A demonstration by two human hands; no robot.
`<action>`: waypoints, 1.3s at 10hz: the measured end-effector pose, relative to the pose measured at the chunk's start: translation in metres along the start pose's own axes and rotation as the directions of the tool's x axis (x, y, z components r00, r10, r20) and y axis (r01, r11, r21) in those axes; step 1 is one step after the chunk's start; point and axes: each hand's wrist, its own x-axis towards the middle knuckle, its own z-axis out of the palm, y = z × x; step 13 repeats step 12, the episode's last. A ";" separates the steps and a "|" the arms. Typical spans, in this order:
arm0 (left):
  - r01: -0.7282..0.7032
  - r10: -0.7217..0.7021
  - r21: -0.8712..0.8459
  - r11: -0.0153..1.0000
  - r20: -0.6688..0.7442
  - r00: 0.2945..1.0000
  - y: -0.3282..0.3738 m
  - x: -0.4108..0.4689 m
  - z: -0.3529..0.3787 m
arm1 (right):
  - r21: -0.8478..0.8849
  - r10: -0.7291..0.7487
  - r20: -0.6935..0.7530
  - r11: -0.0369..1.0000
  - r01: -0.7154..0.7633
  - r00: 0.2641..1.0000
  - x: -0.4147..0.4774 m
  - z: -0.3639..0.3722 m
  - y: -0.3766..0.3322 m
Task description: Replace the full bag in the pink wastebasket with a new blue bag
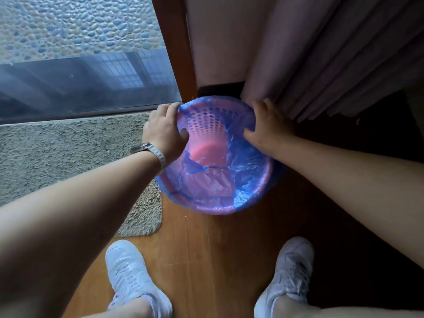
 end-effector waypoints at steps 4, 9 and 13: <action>-0.139 0.139 -0.014 0.990 0.129 0.982 0.019 0.055 0.009 | 0.091 0.020 0.126 0.995 -0.031 0.992 0.039 0.012 -0.008; -0.338 0.332 -0.021 0.941 0.254 0.909 0.073 0.035 0.023 | 0.070 -0.010 0.170 0.998 -0.002 0.985 0.004 0.000 0.006; -0.230 0.266 -0.145 0.962 0.326 0.907 0.078 0.051 0.013 | 0.124 -0.042 0.188 0.992 0.019 0.981 0.011 -0.011 0.005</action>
